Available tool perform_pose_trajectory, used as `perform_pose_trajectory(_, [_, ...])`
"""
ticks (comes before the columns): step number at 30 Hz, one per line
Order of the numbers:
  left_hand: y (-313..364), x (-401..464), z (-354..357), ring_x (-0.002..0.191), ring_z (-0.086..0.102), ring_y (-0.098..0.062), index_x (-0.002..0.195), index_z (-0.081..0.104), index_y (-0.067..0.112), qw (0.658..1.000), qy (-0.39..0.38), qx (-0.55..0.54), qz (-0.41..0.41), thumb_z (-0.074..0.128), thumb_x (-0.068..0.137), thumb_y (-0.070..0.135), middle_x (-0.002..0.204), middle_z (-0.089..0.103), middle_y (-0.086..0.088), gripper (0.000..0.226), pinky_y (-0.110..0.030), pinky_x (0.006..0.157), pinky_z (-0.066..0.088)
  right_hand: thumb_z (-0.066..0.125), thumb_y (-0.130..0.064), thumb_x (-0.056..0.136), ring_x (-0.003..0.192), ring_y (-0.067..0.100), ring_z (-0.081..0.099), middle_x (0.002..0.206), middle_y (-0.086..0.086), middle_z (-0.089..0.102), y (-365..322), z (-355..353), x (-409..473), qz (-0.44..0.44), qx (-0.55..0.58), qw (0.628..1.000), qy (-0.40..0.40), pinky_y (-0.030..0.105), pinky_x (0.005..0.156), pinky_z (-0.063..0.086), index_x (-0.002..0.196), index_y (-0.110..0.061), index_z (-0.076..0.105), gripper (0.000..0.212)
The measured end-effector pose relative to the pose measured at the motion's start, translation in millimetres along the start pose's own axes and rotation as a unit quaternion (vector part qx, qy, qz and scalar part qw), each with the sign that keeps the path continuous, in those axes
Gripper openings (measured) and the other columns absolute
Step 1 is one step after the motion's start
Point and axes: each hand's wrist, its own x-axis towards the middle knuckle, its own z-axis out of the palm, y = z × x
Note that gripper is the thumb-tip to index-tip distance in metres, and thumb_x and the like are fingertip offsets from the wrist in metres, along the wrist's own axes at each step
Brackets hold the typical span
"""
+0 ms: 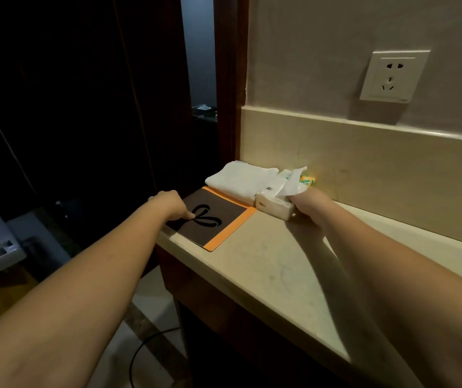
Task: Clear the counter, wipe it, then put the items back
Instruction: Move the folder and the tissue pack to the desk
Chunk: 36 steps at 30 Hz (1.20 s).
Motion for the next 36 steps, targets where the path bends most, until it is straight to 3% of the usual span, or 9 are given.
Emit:
perform_pose_trajectory(5, [7.1,-0.9,-7.8,0.128,0.047,-0.033,0.143,0.036,0.004,0.999,-0.035,-0.016,-0.003,0.071,0.083,0.043,0.144,0.044,-0.016,0.08,-0.039,0.101,0.043,0.056,-0.024,0.092,0.064,0.02,0.05,0.078,0.006,0.056,3.7,4.2,7.6,0.083,0.07,0.994,0.029,0.026,0.056,0.039,0.079,-0.014,0.052,0.017])
perform_pose_trajectory(8, [5.5,-0.6,-8.3,0.131,0.044,-0.033,0.144,0.036,0.004,0.998,-0.049,-0.028,0.001,0.071,0.083,0.044,0.146,0.042,-0.015,0.081,-0.041,0.103,0.041,0.048,-0.016,0.096,0.088,0.03,0.06,0.11,0.018,0.062,3.8,5.3,18.1,0.099,0.063,0.993,0.017,0.036,0.081,0.05,0.076,-0.009,0.051,0.022])
perform_pose_trajectory(12, [1.0,-1.7,-9.0,0.131,0.043,-0.034,0.142,0.039,0.002,0.997,-0.069,-0.047,0.0,0.071,0.081,0.046,0.146,0.042,-0.015,0.082,-0.041,0.105,0.041,0.047,-0.016,0.096,0.109,0.032,0.059,0.119,0.018,0.061,-10.0,-1.8,18.1,0.127,0.158,0.979,0.013,0.042,0.097,0.048,0.117,0.001,0.056,0.028])
perform_pose_trajectory(15, [-2.3,-5.2,-8.5,0.132,0.042,-0.034,0.14,0.042,0.0,0.995,-0.068,-0.079,0.005,0.072,0.082,0.042,0.146,0.043,-0.016,0.078,-0.042,0.105,0.039,0.049,-0.013,0.095,0.106,0.027,0.058,0.1,0.015,0.058,-18.8,-6.6,10.8,0.154,0.199,0.967,-0.028,0.04,0.099,0.047,0.104,0.003,0.054,0.019])
perform_pose_trajectory(21, [-14.0,-20.7,-10.0,0.123,0.049,-0.036,0.133,0.049,0.001,0.98,-0.062,-0.188,-0.006,0.073,0.084,0.028,0.136,0.051,-0.016,0.061,-0.044,0.098,0.045,0.061,-0.019,0.09,0.107,0.027,0.058,0.119,0.012,0.058,-19.4,3.3,0.7,0.142,0.263,0.954,-0.01,0.036,0.088,0.05,0.129,-0.005,0.045,0.045])
perform_pose_trajectory(25, [-28.0,-34.4,-12.3,0.089,0.063,-0.027,0.112,0.06,0.002,0.929,-0.111,-0.352,-0.027,0.067,0.089,0.016,0.103,0.065,-0.013,0.027,-0.036,0.067,0.054,0.055,-0.011,0.093,0.072,0.022,0.055,0.085,0.009,0.056,-21.2,2.6,-15.1,0.146,0.307,0.94,-0.002,0.034,0.063,0.049,0.111,-0.01,0.052,0.018])
perform_pose_trajectory(29, [-43.2,-57.0,-15.2,0.087,0.064,-0.023,0.116,0.057,0.005,0.854,-0.157,-0.496,-0.033,0.06,0.092,0.01,0.105,0.064,-0.012,0.025,-0.03,0.05,0.055,0.046,0.0,0.087,0.088,0.027,0.06,0.101,0.011,0.063,-10.9,-8.4,-31.7,0.126,0.332,0.935,-0.004,0.036,0.07,0.05,0.104,-0.01,0.064,0.026])
perform_pose_trajectory(32, [-52.8,-86.3,-19.8,0.086,0.061,-0.023,0.102,0.055,0.012,0.815,-0.144,-0.561,-0.021,0.057,0.095,0.01,0.106,0.06,-0.011,0.008,-0.03,0.047,0.056,0.05,-0.009,0.089,0.077,0.021,0.061,0.091,0.004,0.063,-10.5,-19.0,-66.8,0.106,0.362,0.926,-0.015,0.032,0.063,0.049,0.089,-0.018,0.06,0.014])
perform_pose_trajectory(36, [-72.9,-134.0,-23.1,0.084,0.058,-0.023,0.11,0.046,0.019,0.771,-0.092,-0.631,-0.002,0.056,0.094,0.007,0.098,0.054,-0.008,0.022,-0.04,0.056,0.057,0.056,-0.014,0.089,0.074,0.017,0.064,0.09,0.003,0.066,-8.5,-32.9,-122.2,0.057,0.394,0.917,-0.016,0.032,0.067,0.054,0.108,-0.018,0.062,0.021])
